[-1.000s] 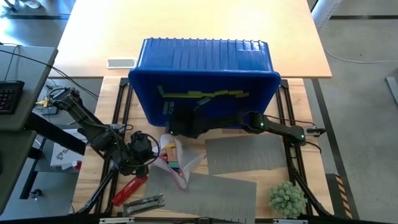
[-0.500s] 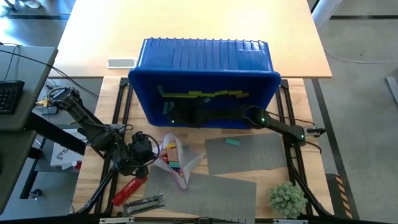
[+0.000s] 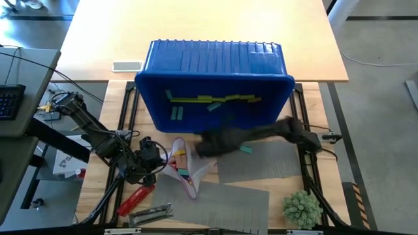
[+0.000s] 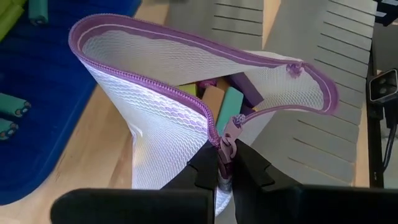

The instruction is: Sort blocks

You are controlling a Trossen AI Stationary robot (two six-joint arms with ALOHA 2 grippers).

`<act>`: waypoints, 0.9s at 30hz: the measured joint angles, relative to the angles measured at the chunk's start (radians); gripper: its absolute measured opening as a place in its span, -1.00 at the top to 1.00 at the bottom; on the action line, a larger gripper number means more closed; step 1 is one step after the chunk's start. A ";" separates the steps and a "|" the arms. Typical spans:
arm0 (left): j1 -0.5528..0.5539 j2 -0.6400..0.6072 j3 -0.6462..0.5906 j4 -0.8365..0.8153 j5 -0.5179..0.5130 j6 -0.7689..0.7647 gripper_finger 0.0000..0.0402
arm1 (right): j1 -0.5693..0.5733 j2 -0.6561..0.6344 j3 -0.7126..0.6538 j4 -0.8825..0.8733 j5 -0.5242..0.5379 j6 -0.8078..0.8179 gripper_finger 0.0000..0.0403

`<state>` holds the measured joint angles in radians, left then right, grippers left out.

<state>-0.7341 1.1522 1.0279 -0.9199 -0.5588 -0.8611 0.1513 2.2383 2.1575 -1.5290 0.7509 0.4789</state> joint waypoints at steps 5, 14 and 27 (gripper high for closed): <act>0.000 0.001 0.000 0.004 -0.001 0.002 1.00 | 0.122 -0.200 -0.248 0.111 -0.297 -0.098 0.61; 0.003 0.011 0.000 0.052 0.049 0.019 1.00 | 0.174 -0.681 -0.939 0.729 -0.353 -0.013 0.61; 0.022 0.076 0.000 0.191 0.010 0.140 1.00 | 0.150 -0.772 -1.446 1.195 -0.353 0.103 0.28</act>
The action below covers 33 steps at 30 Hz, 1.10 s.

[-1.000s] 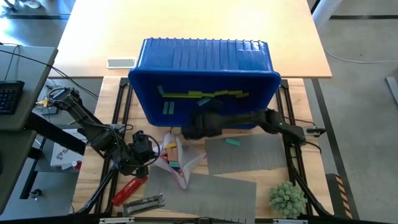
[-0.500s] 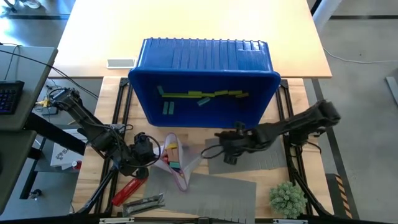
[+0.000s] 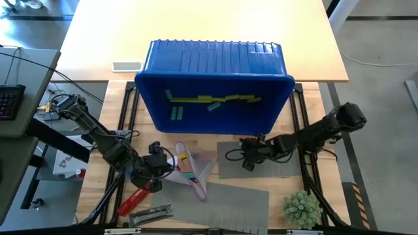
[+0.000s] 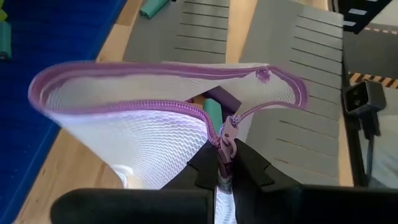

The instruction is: Sort blocks

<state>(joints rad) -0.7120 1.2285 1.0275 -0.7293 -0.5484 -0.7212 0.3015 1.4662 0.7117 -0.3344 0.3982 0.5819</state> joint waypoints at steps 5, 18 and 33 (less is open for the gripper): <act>0.022 0.024 0.000 0.000 0.016 -0.006 1.00 | -0.057 0.000 -0.056 0.045 0.012 -0.024 0.06; 0.060 0.026 0.000 -0.003 0.012 -0.007 1.00 | -0.158 0.000 -0.202 0.192 -0.064 -0.047 -0.07; 0.059 0.026 0.000 -0.005 0.007 0.019 1.00 | -0.150 -0.002 -0.260 0.261 -0.075 -0.160 0.45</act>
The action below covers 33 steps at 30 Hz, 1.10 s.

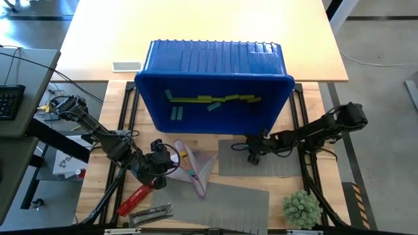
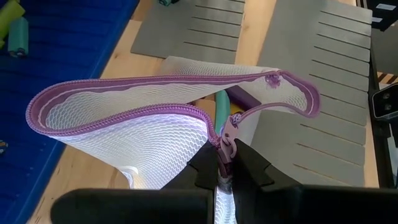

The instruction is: Sort blocks

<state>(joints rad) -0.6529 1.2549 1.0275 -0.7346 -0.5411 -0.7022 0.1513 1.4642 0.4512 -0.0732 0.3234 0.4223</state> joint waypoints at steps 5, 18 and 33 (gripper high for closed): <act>0.000 0.000 0.000 0.000 0.013 0.000 1.00 | -0.001 -0.011 0.080 -0.066 -0.023 -0.092 0.58; -0.002 -0.002 0.000 -0.005 0.211 -0.002 1.00 | 0.110 0.103 0.659 0.135 -0.015 -0.447 0.58; -0.043 -0.037 0.002 -0.146 0.326 -0.098 1.00 | 0.152 0.621 1.115 0.320 -0.015 -0.535 0.51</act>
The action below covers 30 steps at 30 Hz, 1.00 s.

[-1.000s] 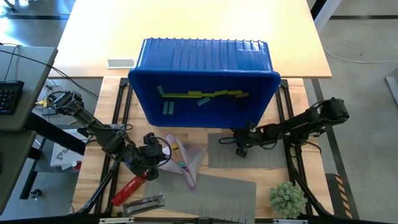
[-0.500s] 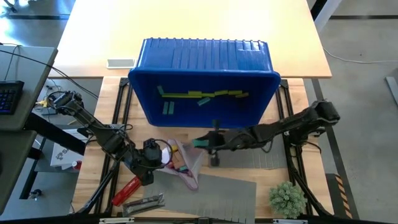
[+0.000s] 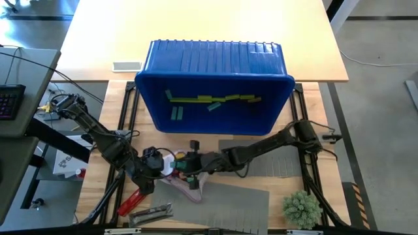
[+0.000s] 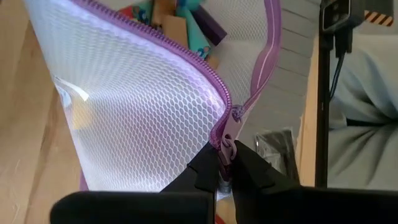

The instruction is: Sort blocks

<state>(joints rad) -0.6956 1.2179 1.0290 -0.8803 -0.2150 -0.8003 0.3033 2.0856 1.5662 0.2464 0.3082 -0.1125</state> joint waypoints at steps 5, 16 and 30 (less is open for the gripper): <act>-0.028 0.000 0.000 -0.001 -0.005 -0.001 1.00 | 0.007 0.021 0.020 -0.029 -0.002 -0.021 0.14; -0.047 0.000 0.000 0.000 -0.034 -0.009 1.00 | 0.016 -0.086 0.021 -0.267 0.123 -0.087 0.03; -0.047 0.001 -0.001 0.005 -0.057 -0.009 1.00 | -0.131 -0.201 -0.117 -0.801 0.490 0.526 0.02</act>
<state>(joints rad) -0.7425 1.2186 1.0283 -0.8749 -0.2722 -0.8093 0.1723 1.8847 1.4491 -0.5545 0.7982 0.4133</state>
